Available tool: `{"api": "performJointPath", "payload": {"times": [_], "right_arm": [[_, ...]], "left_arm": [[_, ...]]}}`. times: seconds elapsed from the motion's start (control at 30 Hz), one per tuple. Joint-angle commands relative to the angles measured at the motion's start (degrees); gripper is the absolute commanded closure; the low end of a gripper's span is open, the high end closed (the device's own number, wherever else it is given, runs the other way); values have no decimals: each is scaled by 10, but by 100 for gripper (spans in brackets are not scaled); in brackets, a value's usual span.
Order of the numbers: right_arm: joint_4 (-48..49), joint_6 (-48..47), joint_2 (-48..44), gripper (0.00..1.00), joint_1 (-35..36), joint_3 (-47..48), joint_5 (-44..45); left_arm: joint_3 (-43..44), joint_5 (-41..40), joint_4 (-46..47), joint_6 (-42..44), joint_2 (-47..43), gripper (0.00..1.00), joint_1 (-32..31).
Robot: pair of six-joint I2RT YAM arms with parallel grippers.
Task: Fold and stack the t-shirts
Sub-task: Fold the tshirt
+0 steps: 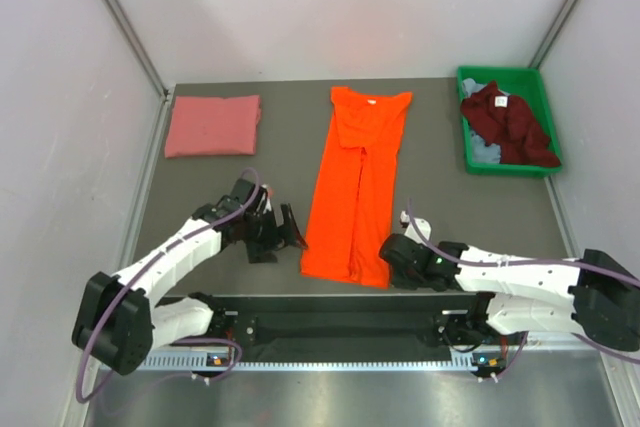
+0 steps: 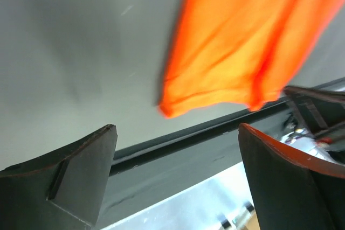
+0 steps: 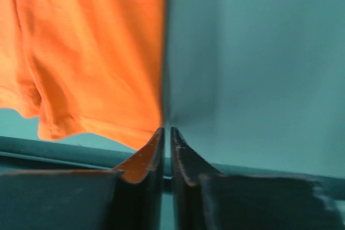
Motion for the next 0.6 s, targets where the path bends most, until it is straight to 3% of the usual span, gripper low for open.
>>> {"api": "performJointPath", "payload": {"times": [0.0,0.03,0.13,0.2,0.3,0.33,0.43,0.57], "right_arm": [[-43,-4,-41,86,9,-1,13],[-65,-3,-59,78,10,4,18],[-102,-1,-96,66,13,36,34],[-112,-11,-111,65,13,60,36],[-66,-34,-123,71,14,70,37],[-48,-39,-114,79,14,70,33],[29,-81,-63,100,13,90,6],[51,-107,32,100,12,132,-14]], "left_arm": [[61,-16,-10,44,-32,1,-1],[68,-9,9,53,-34,1,2],[86,40,38,69,-28,1,26],[94,83,79,79,-15,1,51],[119,160,116,92,19,2,81],[138,191,124,101,29,3,86],[196,177,86,126,62,6,102],[223,162,78,151,77,6,107]]}}
